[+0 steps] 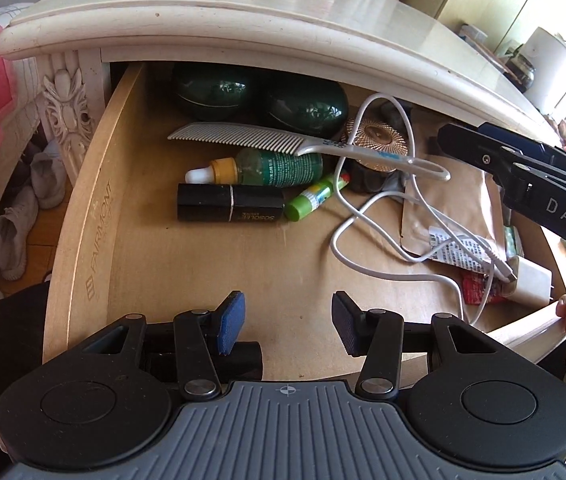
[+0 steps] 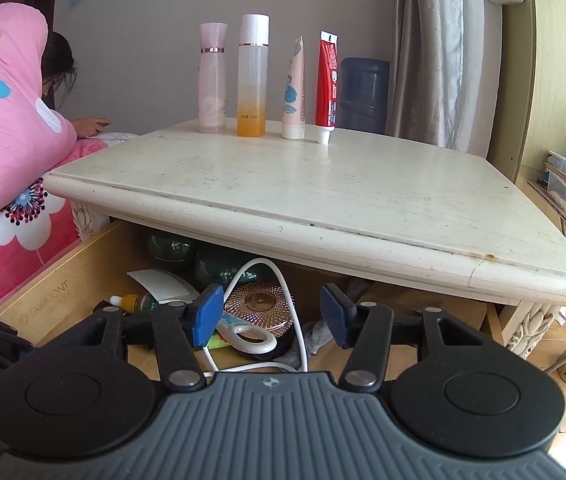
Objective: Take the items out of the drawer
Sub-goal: 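Pull both tools back and lower them toward the open drawer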
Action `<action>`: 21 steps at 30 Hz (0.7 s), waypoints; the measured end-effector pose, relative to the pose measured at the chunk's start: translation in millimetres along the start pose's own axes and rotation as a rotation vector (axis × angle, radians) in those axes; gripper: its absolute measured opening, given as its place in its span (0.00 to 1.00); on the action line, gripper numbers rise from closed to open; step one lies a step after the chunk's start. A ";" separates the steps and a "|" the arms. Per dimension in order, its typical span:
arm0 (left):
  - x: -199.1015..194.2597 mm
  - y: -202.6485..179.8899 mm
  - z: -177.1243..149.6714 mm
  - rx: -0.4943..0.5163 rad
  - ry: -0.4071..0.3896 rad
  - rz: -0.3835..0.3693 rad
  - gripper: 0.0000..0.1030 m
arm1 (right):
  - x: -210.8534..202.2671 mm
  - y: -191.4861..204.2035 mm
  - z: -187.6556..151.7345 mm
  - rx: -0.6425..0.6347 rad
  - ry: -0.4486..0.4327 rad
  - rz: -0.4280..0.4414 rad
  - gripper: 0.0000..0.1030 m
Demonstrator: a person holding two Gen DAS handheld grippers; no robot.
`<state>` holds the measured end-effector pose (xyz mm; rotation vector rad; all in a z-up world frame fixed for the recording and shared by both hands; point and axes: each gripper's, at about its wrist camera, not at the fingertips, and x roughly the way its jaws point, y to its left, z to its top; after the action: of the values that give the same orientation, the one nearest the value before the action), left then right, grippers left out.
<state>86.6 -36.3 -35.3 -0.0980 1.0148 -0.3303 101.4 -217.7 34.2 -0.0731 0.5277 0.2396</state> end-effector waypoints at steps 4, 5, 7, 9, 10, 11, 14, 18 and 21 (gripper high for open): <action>-0.8 -2.4 0.1 0.017 0.000 0.010 0.49 | -0.3 2.8 -0.5 -0.019 0.007 -0.014 0.56; -0.8 -3.1 -0.1 0.022 0.000 0.014 0.49 | 0.4 1.7 -0.4 -0.014 0.013 -0.012 0.56; -0.6 -3.4 0.0 0.027 0.000 0.015 0.49 | 1.0 -1.7 0.1 0.004 0.023 -0.005 0.56; -0.3 -3.3 0.2 0.027 0.002 0.015 0.49 | 1.2 -5.3 0.3 0.024 0.032 0.002 0.56; -0.3 -3.3 0.3 0.027 0.002 0.015 0.49 | 1.6 -5.4 0.2 0.026 0.036 0.003 0.56; -0.2 -3.3 0.1 0.028 0.002 0.016 0.49 | 2.0 -5.6 0.1 0.028 0.040 0.004 0.56; 0.0 -3.3 -0.5 0.029 0.001 0.018 0.50 | 2.9 -4.4 -0.6 0.018 0.053 0.010 0.56; -0.2 -3.3 -0.8 0.029 0.001 0.018 0.50 | 1.9 -4.8 -1.7 0.024 0.062 0.018 0.56; -0.4 -3.5 -1.2 0.030 -0.001 0.018 0.50 | 0.3 -6.5 -2.2 0.041 0.065 0.022 0.56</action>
<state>84.7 -39.4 -34.8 -0.0616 1.0088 -0.3293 102.2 -224.3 32.3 -0.0354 0.5976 0.2486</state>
